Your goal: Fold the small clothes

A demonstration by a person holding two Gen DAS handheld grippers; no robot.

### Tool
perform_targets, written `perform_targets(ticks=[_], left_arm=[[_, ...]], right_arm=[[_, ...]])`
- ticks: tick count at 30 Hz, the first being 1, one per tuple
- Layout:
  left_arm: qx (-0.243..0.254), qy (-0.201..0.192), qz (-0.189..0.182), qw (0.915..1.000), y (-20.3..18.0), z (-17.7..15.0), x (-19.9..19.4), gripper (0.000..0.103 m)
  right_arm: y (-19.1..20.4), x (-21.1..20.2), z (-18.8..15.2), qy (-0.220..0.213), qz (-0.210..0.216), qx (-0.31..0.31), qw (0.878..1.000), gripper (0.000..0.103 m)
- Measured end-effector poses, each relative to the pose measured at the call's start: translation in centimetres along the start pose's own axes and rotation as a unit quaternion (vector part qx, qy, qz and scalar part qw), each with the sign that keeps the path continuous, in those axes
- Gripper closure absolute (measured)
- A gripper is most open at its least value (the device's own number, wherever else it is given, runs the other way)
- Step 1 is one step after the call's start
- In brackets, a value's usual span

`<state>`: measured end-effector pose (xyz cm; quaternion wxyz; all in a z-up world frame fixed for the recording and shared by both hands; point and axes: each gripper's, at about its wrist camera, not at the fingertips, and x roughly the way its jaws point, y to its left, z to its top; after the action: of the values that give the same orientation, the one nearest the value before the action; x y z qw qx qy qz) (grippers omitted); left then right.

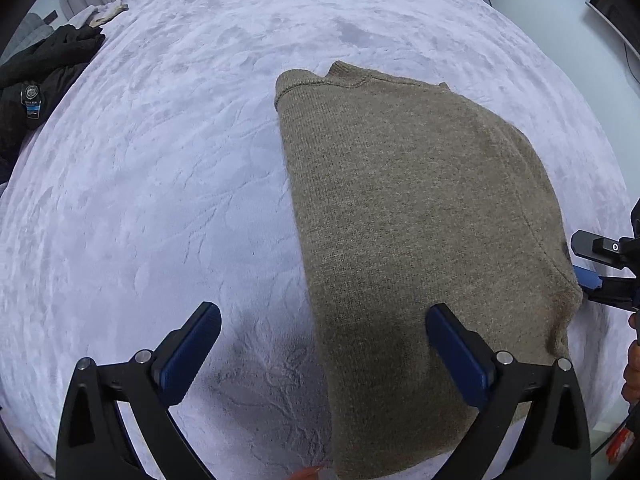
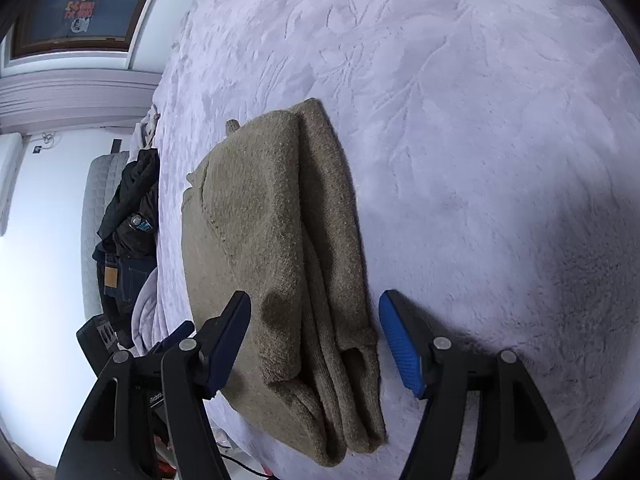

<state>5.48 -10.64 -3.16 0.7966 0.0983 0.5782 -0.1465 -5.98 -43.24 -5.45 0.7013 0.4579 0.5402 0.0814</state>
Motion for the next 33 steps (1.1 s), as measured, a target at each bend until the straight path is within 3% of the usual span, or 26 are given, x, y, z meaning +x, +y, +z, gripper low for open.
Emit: perform_targets(ticks=[4, 14, 18, 23, 29, 33], left_arm=[[-0.009, 0.008, -0.011, 0.9999, 0.6, 0.0, 0.1, 0.0], [-0.032, 0.015, -0.045, 0.9984, 3.2, 0.7, 0.4, 0.0], [-0.04, 0.05, -0.112, 0.9916, 3.8, 0.9, 1.6, 0.0], [-0.013, 0.079, -0.213, 0.9737, 2.2, 0.7, 3.4, 0.0], [0.012, 0.07, -0.256, 0.964, 0.0, 1.3, 4.2, 0.0], [0.018, 0.069, -0.25, 0.9656, -1.1, 1.7, 5.1, 0.0]], right_arm=[[0.3, 0.2, 0.2, 0.002, 0.002, -0.01, 1.0, 0.023], [2.2, -0.2, 2.4, -0.007, -0.037, -0.072, 0.997, 0.023], [2.0, 0.1, 3.9, -0.009, -0.034, -0.089, 0.995, 0.023], [1.4, 2.1, 5.7, 0.029, -0.009, -0.106, 0.994, 0.023], [1.3, 3.6, 7.4, 0.075, 0.061, -0.119, 0.988, 0.023], [2.2, 5.4, 8.5, 0.101, 0.108, -0.132, 0.98, 0.021]])
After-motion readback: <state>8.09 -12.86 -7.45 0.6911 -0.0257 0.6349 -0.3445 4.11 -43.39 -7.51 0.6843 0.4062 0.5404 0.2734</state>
